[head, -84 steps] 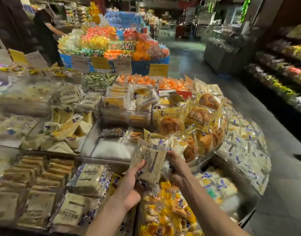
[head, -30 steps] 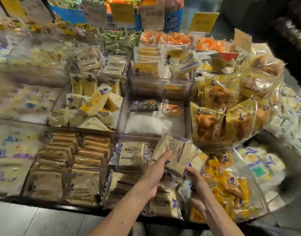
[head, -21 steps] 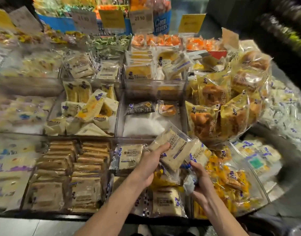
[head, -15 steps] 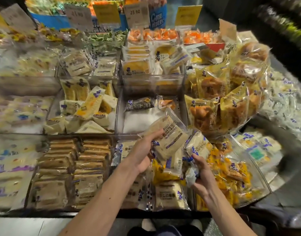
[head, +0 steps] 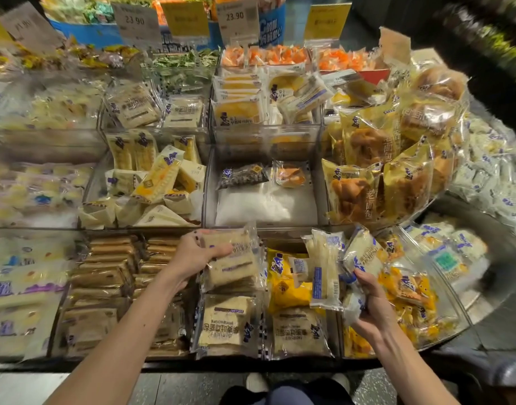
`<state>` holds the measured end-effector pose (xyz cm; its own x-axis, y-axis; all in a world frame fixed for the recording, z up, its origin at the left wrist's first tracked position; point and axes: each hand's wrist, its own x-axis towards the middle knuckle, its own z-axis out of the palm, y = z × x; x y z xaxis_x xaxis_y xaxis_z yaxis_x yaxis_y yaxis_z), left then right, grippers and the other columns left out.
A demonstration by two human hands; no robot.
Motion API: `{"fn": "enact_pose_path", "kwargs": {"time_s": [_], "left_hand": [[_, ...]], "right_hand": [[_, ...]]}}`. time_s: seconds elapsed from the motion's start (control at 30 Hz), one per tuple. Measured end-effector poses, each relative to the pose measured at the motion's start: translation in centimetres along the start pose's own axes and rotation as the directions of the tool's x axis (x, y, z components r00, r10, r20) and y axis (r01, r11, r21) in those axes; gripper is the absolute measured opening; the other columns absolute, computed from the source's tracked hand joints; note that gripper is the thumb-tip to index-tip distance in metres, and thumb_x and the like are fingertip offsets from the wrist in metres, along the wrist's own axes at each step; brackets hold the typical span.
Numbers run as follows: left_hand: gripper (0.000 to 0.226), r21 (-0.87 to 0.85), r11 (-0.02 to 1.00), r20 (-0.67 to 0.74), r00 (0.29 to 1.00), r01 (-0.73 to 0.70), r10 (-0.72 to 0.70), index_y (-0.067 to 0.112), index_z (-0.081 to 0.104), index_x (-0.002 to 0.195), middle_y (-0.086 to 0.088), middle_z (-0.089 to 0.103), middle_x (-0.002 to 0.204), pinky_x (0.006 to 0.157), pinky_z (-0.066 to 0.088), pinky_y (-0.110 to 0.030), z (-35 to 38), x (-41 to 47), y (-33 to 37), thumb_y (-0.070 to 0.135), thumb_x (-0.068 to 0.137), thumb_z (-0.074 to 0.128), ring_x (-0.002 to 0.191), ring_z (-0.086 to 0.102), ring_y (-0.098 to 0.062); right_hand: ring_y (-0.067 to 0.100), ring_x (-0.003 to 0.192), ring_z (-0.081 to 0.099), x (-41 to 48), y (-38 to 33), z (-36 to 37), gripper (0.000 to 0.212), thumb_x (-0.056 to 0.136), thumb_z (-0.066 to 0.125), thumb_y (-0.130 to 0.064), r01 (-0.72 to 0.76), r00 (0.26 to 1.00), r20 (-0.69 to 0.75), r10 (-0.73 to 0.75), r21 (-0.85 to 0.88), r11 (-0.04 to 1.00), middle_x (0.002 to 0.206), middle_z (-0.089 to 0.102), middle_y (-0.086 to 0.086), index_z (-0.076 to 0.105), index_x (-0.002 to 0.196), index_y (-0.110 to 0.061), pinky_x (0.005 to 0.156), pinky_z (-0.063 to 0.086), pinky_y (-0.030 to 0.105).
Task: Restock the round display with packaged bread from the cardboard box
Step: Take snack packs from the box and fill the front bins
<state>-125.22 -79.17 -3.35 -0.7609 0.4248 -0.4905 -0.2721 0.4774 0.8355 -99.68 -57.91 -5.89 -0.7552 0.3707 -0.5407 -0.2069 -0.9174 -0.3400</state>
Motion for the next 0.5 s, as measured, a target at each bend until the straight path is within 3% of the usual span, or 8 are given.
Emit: {"fn": "enact_pose_path", "kwargs": {"time_s": [0.07,0.1,0.17,0.23,0.3,0.4,0.5], "left_hand": [[0.056,0.161,0.987,-0.003,1.0,-0.016,0.016,0.016,0.061,0.114,-0.005,0.068,0.111,0.081,0.056,-0.035,0.4,1.6,-1.0,0.022,0.067,0.091,0.097,0.065,-0.018],[0.057,0.23,0.972,-0.028,0.998,-0.041,0.049,0.018,0.061,0.114,-0.003,0.065,0.114,0.081,0.054,-0.035,0.7,2.3,-1.4,0.026,0.066,0.091,0.099,0.063,-0.018],[0.062,0.39,0.918,-0.106,0.986,-0.074,0.125,0.024,0.058,0.113,0.0,0.059,0.119,0.083,0.048,-0.036,1.0,3.5,-2.0,0.036,0.064,0.092,0.106,0.056,-0.02],[0.069,0.489,0.866,-0.173,0.961,-0.107,0.217,0.027,0.052,0.115,-0.002,0.053,0.125,0.087,0.045,-0.037,1.5,4.0,-2.8,0.044,0.061,0.092,0.11,0.051,-0.02],[0.077,0.527,0.838,-0.226,0.927,-0.144,0.301,0.028,0.047,0.122,-0.004,0.042,0.131,0.089,0.042,-0.036,1.9,3.9,-3.7,0.049,0.062,0.09,0.114,0.046,-0.021],[0.068,0.665,0.727,-0.234,0.877,-0.171,0.42,0.027,0.054,0.126,-0.008,0.038,0.13,0.091,0.038,-0.034,2.5,3.3,-4.2,0.05,0.069,0.085,0.117,0.04,-0.025],[0.047,0.619,0.683,-0.211,0.755,-0.388,0.621,0.02,0.064,0.12,-0.008,0.046,0.124,0.088,0.047,-0.029,4.3,0.5,-2.4,0.04,0.08,0.078,0.11,0.046,-0.019]], "right_hand": [[0.031,0.081,0.075,-0.4,0.0,0.2,0.027,0.08,0.058,-0.017,0.011,1.0,-0.001,-0.011,-0.009,1.0,0.095,0.074,0.016,0.068,0.105,-0.011,0.061,0.06,0.052],[0.032,0.08,0.075,-0.6,0.0,0.3,0.028,0.077,0.065,-0.016,0.015,1.0,0.008,-0.015,-0.031,0.999,0.094,0.074,0.016,0.068,0.104,-0.01,0.061,0.06,0.052],[0.033,0.08,0.074,-0.8,0.1,0.4,0.052,0.051,0.091,-0.01,0.025,0.999,0.029,-0.023,-0.06,0.998,0.095,0.074,0.018,0.073,0.1,-0.007,0.063,0.06,0.053],[0.034,0.081,0.074,-0.7,0.2,0.1,0.077,0.027,0.099,-0.01,0.01,1.0,0.016,-0.008,-0.09,0.996,0.097,0.074,0.019,0.075,0.1,-0.007,0.064,0.06,0.052],[0.034,0.082,0.074,-0.5,0.4,0.1,0.092,0.025,0.1,-0.012,-0.008,1.0,0.018,0.01,-0.116,0.993,0.099,0.073,0.02,0.068,0.111,-0.007,0.065,0.06,0.051],[0.033,0.079,0.074,-0.4,0.6,0.2,0.094,0.023,0.1,-0.012,-0.006,1.0,0.03,0.009,-0.109,0.994,0.096,0.073,0.018,0.065,0.111,-0.008,0.063,0.06,0.05],[0.033,0.081,0.074,-0.4,0.8,0.5,0.094,0.024,0.1,-0.012,0.01,1.0,0.028,-0.007,-0.107,0.994,0.098,0.073,0.018,0.065,0.111,-0.009,0.064,0.059,0.05]]}}
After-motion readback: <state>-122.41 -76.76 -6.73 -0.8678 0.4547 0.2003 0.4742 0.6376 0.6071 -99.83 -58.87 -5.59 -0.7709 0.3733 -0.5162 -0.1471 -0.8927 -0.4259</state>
